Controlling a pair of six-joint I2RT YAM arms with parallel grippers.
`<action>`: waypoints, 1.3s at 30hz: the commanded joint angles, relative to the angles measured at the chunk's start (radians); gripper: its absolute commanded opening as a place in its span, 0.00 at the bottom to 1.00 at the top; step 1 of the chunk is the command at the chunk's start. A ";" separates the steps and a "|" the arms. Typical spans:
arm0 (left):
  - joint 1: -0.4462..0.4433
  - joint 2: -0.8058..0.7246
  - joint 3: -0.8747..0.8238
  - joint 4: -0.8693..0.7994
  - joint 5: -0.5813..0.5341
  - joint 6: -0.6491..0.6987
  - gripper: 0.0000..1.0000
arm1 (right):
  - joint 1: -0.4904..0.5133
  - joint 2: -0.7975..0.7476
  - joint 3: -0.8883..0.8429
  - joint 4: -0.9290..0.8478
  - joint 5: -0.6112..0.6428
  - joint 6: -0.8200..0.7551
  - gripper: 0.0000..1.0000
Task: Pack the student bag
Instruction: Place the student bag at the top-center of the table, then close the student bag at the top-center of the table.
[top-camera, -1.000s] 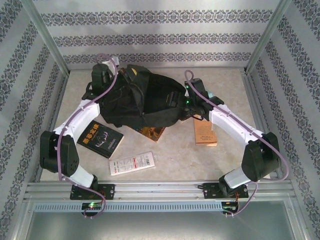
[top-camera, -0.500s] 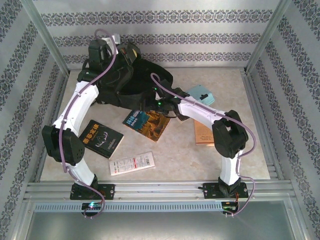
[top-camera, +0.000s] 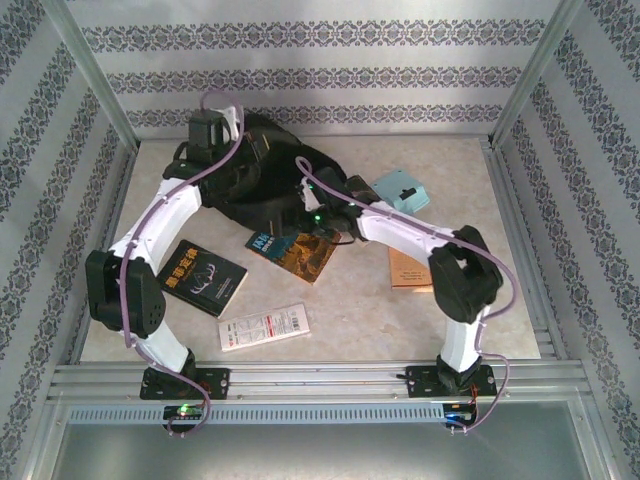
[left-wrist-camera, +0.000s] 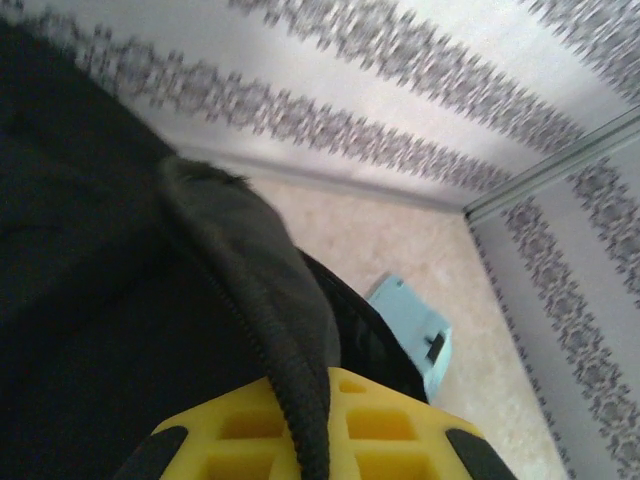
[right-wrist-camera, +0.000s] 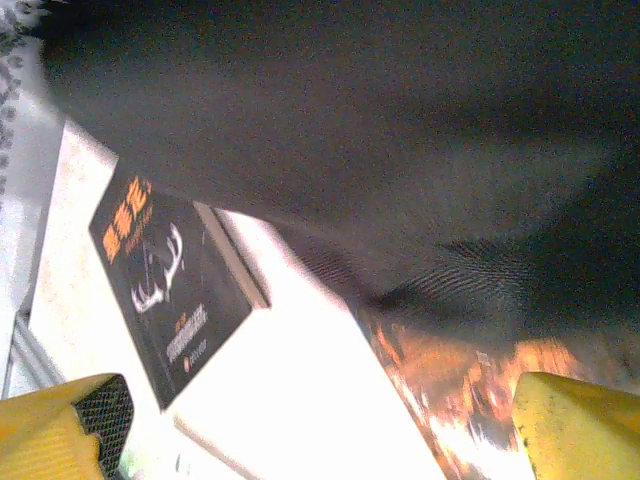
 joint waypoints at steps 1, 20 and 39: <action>0.000 -0.002 -0.060 0.119 0.013 -0.052 0.00 | -0.044 -0.155 -0.080 0.125 -0.165 -0.064 0.98; -0.029 -0.022 -0.124 0.081 0.042 -0.036 0.19 | -0.578 0.079 0.232 -0.091 0.323 -0.040 0.98; -0.343 0.067 0.334 -0.288 -0.112 0.205 0.69 | -0.754 0.641 0.727 -0.285 -0.062 -0.136 0.98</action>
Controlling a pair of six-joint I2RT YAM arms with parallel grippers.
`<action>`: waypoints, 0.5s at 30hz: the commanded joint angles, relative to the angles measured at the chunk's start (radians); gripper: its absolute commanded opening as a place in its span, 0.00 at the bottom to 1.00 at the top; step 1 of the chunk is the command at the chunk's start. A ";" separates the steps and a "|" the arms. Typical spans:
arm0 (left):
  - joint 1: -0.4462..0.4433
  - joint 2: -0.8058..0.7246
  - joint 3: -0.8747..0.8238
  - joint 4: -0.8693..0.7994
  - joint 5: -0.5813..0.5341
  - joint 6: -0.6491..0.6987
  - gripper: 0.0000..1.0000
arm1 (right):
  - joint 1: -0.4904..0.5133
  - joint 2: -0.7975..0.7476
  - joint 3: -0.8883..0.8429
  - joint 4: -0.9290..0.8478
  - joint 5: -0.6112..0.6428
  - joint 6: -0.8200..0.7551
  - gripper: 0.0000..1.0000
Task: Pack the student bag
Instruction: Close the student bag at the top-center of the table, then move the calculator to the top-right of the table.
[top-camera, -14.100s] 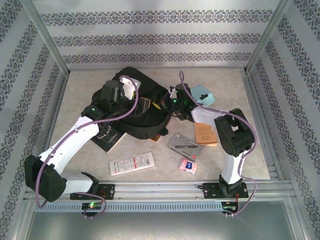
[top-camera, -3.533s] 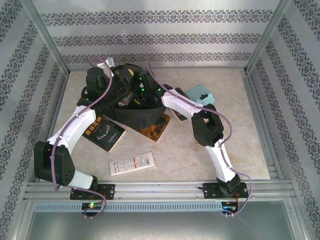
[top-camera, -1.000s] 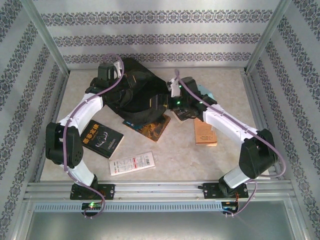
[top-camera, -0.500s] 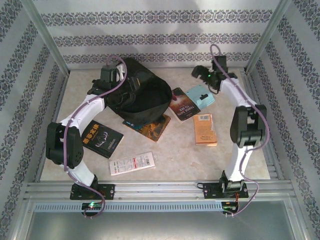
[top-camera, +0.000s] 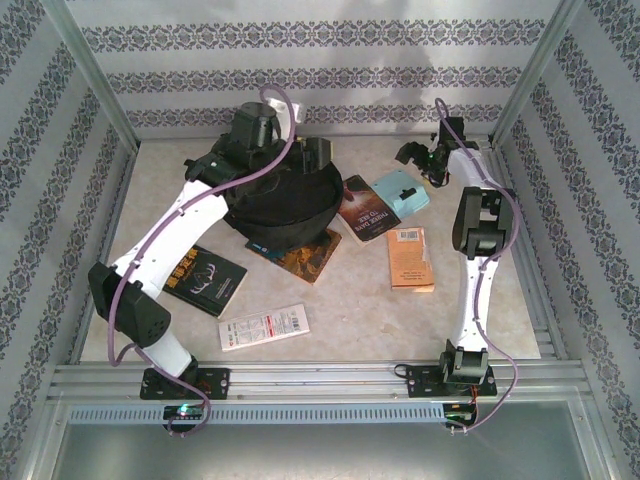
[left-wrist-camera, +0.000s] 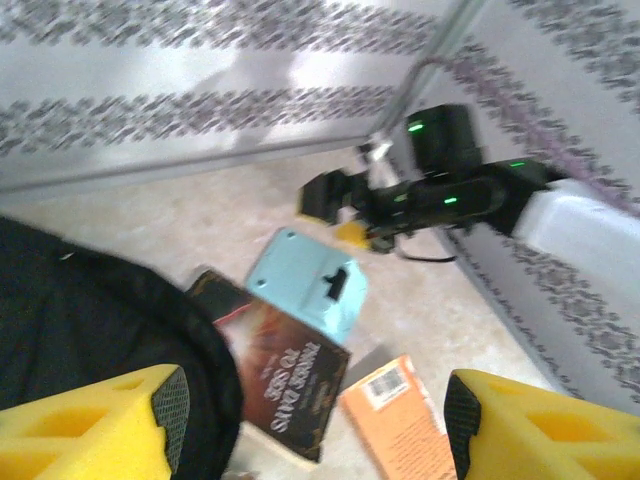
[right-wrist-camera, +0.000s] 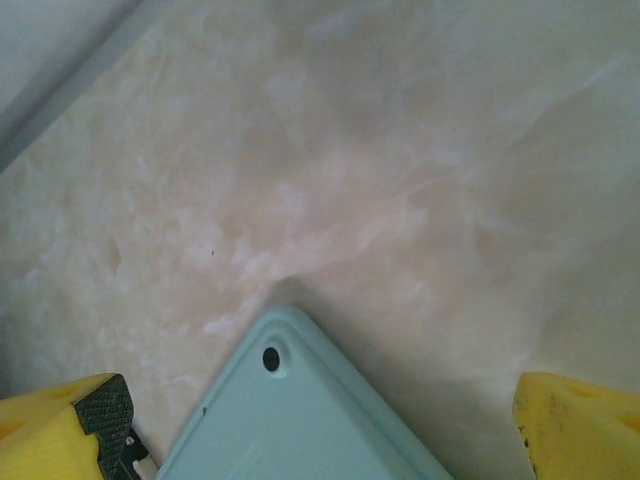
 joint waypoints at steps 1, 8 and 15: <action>-0.030 0.104 0.058 -0.067 0.013 0.008 0.69 | 0.008 0.007 -0.013 -0.029 -0.097 -0.027 0.98; -0.107 0.310 0.171 -0.060 0.038 -0.098 0.66 | 0.010 -0.134 -0.280 0.063 -0.103 -0.013 0.98; -0.129 0.527 0.300 -0.108 0.024 -0.253 0.58 | 0.044 -0.297 -0.556 0.170 -0.150 0.042 0.97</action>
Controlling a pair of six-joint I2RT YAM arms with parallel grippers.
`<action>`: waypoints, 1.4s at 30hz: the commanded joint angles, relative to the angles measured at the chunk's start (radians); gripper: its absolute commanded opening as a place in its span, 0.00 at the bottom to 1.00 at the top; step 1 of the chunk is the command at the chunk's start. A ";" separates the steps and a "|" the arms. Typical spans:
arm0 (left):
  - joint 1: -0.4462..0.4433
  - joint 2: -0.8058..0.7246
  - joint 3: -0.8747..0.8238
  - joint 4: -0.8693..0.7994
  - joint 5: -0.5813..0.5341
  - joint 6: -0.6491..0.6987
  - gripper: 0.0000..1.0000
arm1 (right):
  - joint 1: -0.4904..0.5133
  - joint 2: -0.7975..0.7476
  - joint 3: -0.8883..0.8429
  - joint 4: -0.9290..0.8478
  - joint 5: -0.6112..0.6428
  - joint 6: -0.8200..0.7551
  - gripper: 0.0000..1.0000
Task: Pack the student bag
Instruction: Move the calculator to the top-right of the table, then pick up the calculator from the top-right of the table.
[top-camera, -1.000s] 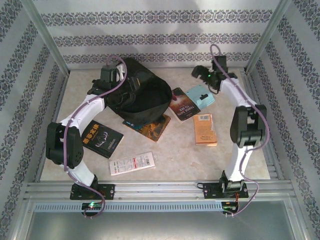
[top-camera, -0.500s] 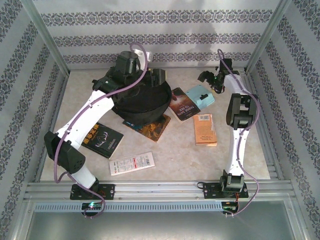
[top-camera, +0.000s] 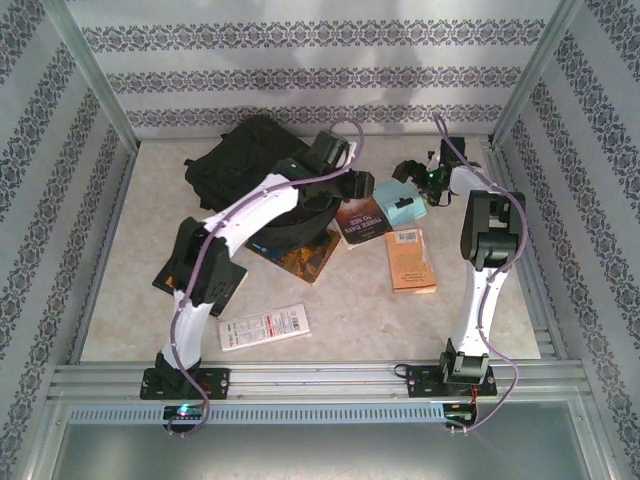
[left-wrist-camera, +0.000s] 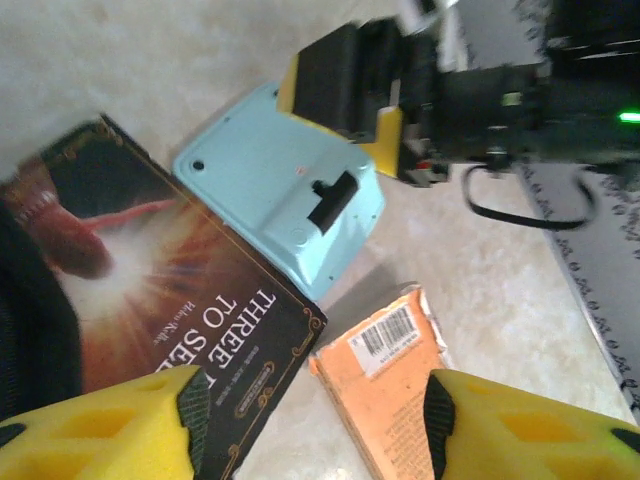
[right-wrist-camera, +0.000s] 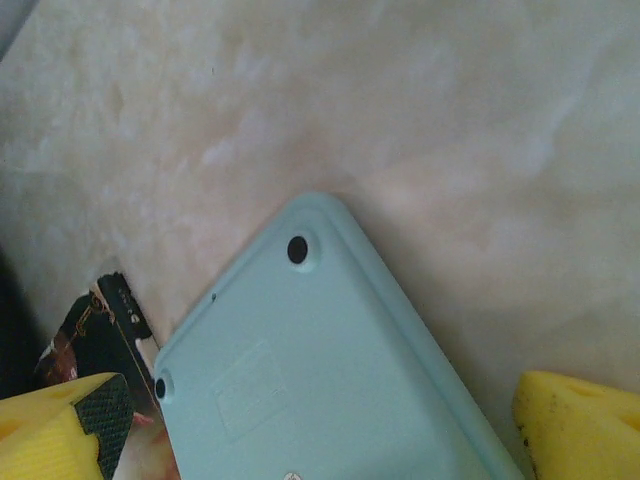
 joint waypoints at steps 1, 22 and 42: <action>-0.008 0.050 0.080 -0.053 -0.020 -0.129 0.58 | 0.040 -0.087 -0.141 -0.020 -0.059 0.063 0.97; -0.001 0.329 0.225 -0.197 0.034 -0.285 0.36 | 0.054 -0.354 -0.412 0.074 -0.293 0.231 0.94; 0.087 -0.075 -0.168 -0.015 0.004 -0.311 0.51 | 0.192 -0.443 -0.414 -0.043 -0.217 0.184 0.92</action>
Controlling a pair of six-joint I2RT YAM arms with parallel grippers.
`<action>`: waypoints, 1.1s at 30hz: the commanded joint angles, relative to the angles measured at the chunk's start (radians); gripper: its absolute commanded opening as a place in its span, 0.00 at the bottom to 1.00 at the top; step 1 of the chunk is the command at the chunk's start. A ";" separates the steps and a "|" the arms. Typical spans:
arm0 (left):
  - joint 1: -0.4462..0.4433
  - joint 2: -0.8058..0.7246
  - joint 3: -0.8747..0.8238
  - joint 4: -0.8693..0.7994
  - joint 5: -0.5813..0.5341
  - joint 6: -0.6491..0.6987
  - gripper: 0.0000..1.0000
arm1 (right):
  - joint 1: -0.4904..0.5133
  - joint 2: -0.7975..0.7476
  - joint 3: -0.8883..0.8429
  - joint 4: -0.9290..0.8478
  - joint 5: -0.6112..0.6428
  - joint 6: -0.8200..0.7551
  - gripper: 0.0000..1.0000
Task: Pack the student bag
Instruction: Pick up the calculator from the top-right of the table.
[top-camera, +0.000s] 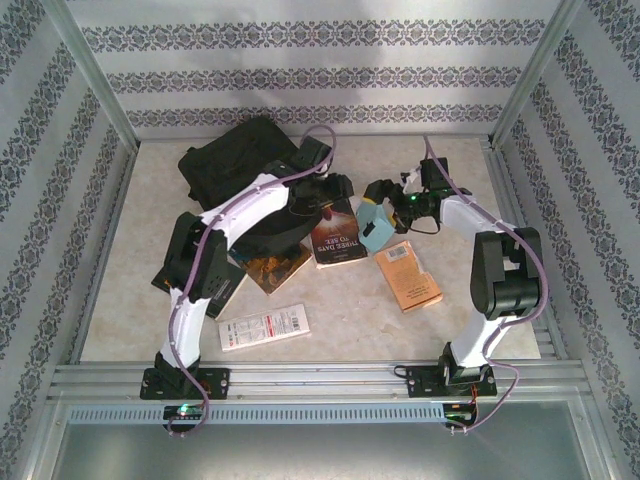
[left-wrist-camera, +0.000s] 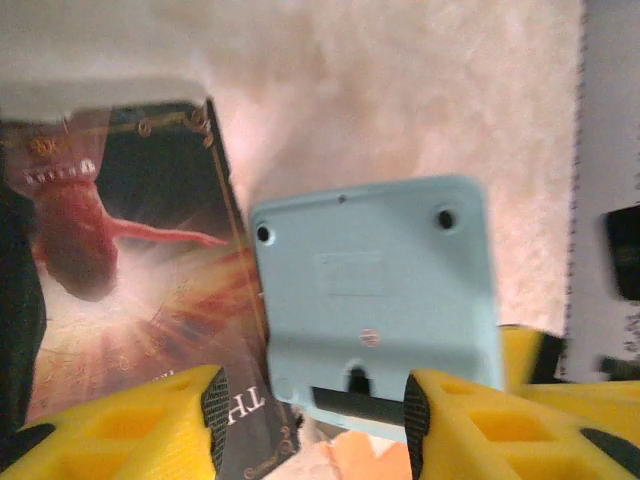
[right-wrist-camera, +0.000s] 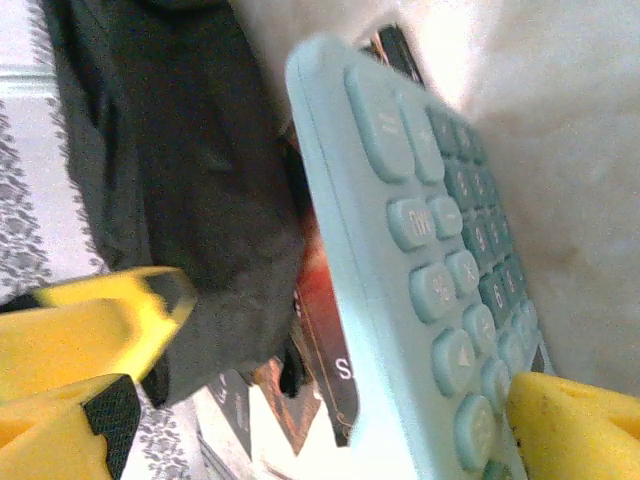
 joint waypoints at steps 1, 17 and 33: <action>0.011 -0.041 -0.053 0.021 -0.024 0.003 0.50 | 0.021 0.016 0.047 -0.129 0.082 -0.097 0.91; 0.035 -0.148 -0.172 0.071 -0.018 0.015 0.49 | 0.033 0.026 0.113 -0.267 0.248 -0.229 0.52; 0.079 -0.296 -0.201 0.043 0.004 -0.005 0.51 | 0.138 -0.140 0.130 -0.319 0.402 -0.317 0.24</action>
